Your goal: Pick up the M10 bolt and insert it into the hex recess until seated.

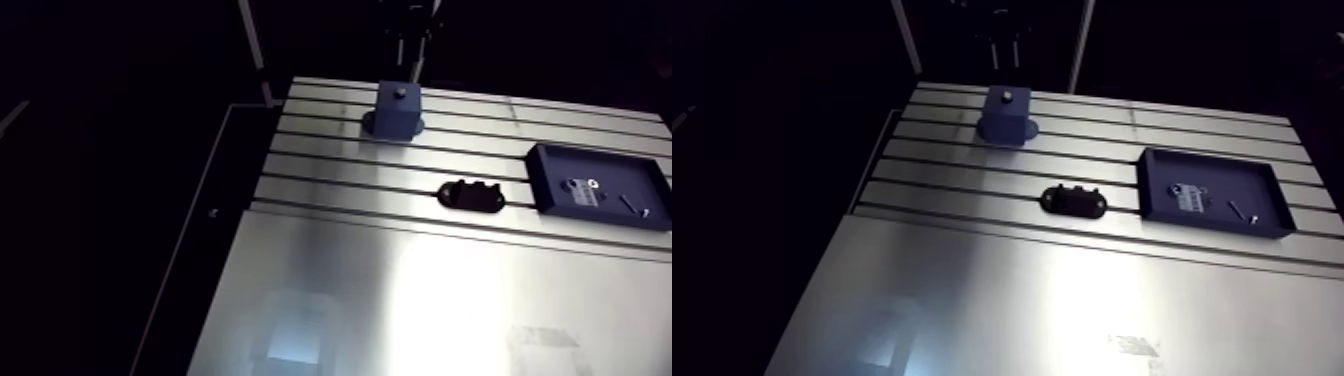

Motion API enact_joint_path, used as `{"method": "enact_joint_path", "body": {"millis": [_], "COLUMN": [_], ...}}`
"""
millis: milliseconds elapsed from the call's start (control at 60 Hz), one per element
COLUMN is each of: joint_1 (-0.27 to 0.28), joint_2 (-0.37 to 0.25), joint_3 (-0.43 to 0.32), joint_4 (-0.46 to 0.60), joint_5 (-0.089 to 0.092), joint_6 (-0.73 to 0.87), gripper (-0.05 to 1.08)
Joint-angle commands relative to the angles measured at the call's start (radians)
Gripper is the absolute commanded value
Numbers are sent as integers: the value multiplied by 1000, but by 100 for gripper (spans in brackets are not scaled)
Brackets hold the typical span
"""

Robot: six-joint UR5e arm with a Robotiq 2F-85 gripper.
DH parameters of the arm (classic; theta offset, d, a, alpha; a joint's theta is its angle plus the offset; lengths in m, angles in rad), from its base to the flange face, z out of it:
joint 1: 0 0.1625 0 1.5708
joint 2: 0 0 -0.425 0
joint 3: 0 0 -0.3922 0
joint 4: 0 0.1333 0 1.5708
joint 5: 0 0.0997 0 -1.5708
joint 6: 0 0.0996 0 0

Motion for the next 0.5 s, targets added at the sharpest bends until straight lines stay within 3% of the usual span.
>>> {"method": "enact_joint_path", "body": {"millis": [17,500], "joint_1": [0,1], "joint_2": [1,6], "joint_3": [-2,-13], "joint_4": [0,0], "joint_5": [-1,-4], "joint_6": [2,-7], "gripper": [58,57]}}
